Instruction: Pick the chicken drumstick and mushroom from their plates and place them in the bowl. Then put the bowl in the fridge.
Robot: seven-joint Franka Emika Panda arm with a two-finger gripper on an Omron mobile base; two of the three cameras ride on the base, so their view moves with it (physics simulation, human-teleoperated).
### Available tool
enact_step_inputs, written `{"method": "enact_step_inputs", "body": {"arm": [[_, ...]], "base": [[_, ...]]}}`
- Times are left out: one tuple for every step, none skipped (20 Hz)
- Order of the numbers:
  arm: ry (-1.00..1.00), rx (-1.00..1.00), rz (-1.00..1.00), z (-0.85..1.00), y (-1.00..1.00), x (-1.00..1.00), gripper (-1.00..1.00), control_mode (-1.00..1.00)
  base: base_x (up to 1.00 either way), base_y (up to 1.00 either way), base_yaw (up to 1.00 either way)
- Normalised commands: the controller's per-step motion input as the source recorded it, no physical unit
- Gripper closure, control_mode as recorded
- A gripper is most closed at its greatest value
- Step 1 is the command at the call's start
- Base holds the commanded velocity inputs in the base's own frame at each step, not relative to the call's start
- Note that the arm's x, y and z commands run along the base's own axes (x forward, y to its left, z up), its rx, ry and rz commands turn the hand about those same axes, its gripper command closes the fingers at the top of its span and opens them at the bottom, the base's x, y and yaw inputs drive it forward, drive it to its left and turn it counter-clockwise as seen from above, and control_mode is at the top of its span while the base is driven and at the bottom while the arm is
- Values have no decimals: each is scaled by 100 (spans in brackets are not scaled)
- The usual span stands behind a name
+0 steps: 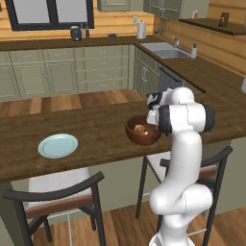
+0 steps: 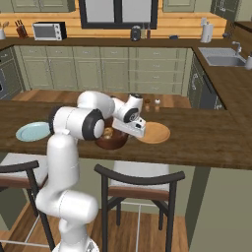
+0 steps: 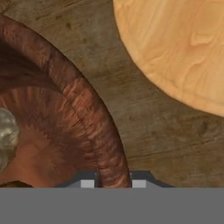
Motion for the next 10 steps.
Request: {"method": "enact_step_inputs", "body": {"arm": [[6,9,-2,6,0,-16,100,-100],[0,12,-5,19,0,-40,100,-100],[0,13,-4,51,0,-36,100,-100],[0,15,-3,64,0,-43,100,-100],[1,9,-3,71,-6,-34,100,-100],[2,3,-3,62,-10,-33,100,-100],[0,3,-4,79,-14,-60,100,-100],[0,4,-4,94,-9,-70,100,-100],[0,6,-2,100,-5,-92,100,-100],[0,8,-2,100,0,-100,100,-100]], "base": [[0,0,0],[0,0,0],[0,0,0],[0,0,0],[0,0,0],[0,0,0],[0,0,0],[0,0,0],[0,0,0],[0,0,0]]}}
